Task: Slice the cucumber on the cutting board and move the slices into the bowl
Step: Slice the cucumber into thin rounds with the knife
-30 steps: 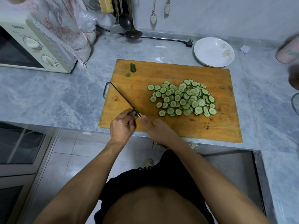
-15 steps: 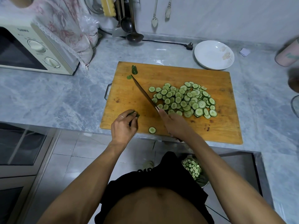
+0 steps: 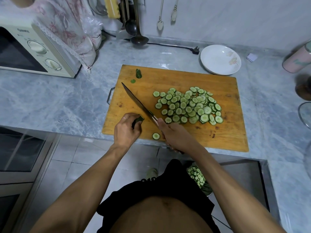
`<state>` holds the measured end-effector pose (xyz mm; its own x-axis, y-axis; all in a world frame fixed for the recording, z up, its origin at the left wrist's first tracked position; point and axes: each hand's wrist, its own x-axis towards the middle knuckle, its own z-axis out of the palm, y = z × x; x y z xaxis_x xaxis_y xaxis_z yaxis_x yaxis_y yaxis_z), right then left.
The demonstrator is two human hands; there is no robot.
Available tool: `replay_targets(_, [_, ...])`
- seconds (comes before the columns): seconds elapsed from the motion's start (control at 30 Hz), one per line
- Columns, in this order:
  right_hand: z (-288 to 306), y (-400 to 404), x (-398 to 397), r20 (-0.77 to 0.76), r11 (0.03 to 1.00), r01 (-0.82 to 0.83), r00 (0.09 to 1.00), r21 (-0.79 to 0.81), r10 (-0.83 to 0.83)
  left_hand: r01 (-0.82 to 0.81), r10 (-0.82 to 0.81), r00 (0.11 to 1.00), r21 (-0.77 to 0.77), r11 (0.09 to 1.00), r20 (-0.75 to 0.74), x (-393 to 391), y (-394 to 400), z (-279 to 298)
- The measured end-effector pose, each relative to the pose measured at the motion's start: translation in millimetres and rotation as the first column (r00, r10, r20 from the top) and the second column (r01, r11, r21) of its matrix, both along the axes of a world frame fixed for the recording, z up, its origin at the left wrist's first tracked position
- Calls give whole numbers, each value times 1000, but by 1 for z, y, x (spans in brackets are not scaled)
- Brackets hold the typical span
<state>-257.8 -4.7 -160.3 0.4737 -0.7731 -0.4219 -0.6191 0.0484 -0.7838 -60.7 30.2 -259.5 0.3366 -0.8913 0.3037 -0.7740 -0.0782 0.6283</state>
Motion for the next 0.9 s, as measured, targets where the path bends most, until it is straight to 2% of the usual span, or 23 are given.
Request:
replay_targets(0.2, [5,-2,-3,3,1000,-10,1000,1,10,4,-7,1000,82,997,30,-7,-21,5])
replay_targets(0.37, [0,-3,-6,-44,999,-32,999,-26,31,23,-24,1000,25,999,20,-6,-20,-1])
replay_targets(0.9, [12,-4,-12,-85,992,-124,989,-32,121,15,-14,1000,33,999,-19,-7,-21,-4])
